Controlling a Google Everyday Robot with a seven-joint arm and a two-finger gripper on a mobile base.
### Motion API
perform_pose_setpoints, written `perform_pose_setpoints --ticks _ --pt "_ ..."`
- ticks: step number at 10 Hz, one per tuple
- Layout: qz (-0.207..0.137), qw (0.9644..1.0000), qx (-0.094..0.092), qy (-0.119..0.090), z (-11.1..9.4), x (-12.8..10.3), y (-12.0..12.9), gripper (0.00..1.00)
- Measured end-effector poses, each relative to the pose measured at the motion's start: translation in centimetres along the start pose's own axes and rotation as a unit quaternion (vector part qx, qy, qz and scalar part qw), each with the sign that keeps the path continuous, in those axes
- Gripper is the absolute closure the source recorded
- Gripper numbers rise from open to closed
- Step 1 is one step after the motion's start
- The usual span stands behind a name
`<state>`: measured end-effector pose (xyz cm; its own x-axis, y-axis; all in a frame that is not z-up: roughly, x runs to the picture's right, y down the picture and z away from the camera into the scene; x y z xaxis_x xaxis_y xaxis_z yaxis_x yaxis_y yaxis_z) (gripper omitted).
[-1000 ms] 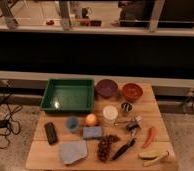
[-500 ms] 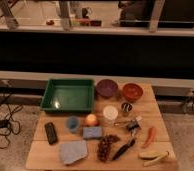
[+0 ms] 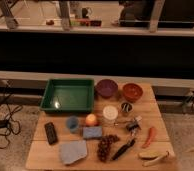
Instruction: Place banana in tray
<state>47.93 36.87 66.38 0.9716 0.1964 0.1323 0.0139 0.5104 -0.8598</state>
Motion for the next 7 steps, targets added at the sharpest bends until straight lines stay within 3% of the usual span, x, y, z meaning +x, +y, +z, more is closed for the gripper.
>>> perform_pose_setpoints --ticks 2,7 --pt "-0.028 0.9994 -0.001 -0.022 0.19 -1.46 -1.02 0.2" --pt "-0.03 0.9993 -0.002 -0.022 0.23 -1.61 -1.12 0.2"
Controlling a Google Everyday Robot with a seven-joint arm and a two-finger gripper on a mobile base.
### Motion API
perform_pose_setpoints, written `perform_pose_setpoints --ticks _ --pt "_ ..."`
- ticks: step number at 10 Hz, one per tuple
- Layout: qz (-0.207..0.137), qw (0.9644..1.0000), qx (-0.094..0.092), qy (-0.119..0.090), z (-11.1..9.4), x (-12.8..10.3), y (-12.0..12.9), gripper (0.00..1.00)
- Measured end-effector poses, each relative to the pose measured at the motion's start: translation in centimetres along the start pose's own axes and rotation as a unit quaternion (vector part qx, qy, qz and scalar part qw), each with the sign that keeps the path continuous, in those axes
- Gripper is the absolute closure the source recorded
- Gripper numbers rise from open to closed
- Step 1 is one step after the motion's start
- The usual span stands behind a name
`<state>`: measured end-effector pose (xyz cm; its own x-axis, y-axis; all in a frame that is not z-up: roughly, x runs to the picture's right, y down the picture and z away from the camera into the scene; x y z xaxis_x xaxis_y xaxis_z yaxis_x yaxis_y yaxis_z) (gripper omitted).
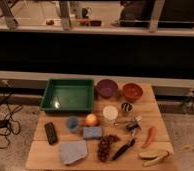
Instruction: Place banana in tray
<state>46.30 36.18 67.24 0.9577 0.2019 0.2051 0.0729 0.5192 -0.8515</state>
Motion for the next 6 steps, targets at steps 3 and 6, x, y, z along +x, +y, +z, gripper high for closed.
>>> perform_pose_setpoints --ticks 3,6 --pt "0.0 1.0 0.0 0.0 0.0 0.0 0.0 0.2" --pt "-0.012 0.9999 -0.004 -0.002 0.5 -1.0 -0.4 0.2"
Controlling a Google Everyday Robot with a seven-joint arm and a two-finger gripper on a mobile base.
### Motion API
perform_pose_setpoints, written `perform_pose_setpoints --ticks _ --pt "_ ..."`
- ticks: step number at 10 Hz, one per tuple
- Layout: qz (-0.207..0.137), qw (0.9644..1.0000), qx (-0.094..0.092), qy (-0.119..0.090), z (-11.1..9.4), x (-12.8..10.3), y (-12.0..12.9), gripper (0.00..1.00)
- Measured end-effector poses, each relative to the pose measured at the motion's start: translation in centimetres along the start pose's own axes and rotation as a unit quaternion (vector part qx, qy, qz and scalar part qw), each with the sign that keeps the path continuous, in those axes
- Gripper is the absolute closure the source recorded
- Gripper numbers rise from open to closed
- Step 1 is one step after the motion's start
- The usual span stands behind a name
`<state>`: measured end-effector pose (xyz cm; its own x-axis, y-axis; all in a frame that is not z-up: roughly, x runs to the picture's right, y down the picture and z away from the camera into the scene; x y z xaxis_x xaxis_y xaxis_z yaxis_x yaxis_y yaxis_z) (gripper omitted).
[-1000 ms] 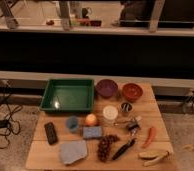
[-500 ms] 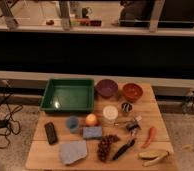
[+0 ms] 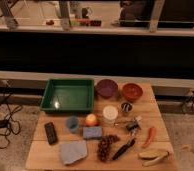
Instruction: Place banana in tray
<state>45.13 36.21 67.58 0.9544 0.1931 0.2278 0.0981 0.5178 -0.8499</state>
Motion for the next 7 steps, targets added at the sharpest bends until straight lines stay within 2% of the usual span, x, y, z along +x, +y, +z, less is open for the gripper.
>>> perform_pose_setpoints --ticks 4,7 --pt "-0.031 0.9994 0.009 -0.015 0.4 -4.3 -1.9 0.2" --pt "-0.045 0.9983 0.023 -0.028 0.1 -5.9 -2.6 0.2"
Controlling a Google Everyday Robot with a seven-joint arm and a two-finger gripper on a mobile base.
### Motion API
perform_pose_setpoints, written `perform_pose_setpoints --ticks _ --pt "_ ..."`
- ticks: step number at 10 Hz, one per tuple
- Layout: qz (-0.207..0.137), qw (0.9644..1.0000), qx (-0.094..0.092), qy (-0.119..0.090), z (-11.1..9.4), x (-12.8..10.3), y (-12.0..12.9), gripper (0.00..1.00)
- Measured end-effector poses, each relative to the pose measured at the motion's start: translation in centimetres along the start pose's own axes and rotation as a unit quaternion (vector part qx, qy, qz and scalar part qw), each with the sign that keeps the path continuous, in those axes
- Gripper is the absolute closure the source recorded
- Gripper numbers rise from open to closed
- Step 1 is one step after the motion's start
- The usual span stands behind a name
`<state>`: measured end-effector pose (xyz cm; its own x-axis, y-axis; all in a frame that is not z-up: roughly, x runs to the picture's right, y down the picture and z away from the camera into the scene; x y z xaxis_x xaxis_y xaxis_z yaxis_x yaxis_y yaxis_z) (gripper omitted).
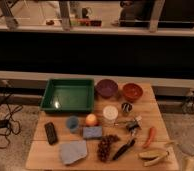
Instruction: Place banana in tray
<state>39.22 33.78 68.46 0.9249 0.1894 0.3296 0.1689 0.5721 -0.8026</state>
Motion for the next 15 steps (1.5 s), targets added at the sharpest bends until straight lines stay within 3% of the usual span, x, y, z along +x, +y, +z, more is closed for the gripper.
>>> perform_pose_setpoints --ticks 8,15 --pt "0.011 0.9978 0.016 -0.063 2.1 2.6 -2.0 0.2" --pt "-0.003 0.9954 0.026 -0.092 2.5 0.4 -2.0 0.2"
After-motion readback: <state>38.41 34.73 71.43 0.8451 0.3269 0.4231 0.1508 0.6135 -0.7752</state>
